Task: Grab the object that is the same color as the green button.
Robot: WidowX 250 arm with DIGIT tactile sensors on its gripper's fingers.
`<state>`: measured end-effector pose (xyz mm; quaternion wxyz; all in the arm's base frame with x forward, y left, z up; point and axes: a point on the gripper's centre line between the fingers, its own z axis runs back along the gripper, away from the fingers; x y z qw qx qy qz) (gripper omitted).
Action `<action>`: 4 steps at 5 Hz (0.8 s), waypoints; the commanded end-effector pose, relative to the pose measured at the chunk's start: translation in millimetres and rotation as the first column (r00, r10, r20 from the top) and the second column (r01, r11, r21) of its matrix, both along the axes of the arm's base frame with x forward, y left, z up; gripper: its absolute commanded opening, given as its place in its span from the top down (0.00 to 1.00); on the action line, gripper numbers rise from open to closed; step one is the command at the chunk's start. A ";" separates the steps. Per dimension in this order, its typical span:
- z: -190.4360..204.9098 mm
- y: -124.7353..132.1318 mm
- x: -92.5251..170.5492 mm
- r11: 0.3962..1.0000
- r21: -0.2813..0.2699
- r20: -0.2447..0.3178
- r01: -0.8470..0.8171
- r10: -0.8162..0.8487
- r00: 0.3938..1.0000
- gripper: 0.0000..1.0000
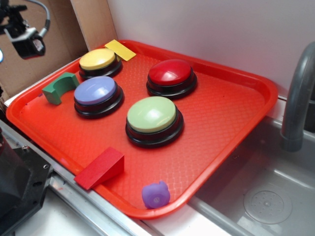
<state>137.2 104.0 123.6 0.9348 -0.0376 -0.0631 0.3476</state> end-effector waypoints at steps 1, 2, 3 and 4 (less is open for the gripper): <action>-22.1 35.7 14.8 0.980 0.039 0.077 -0.193 0.189 0.979 0.00; -42.2 43.4 26.4 0.972 0.029 0.118 -0.234 0.229 0.966 0.00; -62.5 49.1 34.6 0.963 0.043 0.108 -0.265 0.260 0.960 0.00; -81.4 52.7 39.0 0.959 0.020 0.103 -0.282 0.279 0.955 0.00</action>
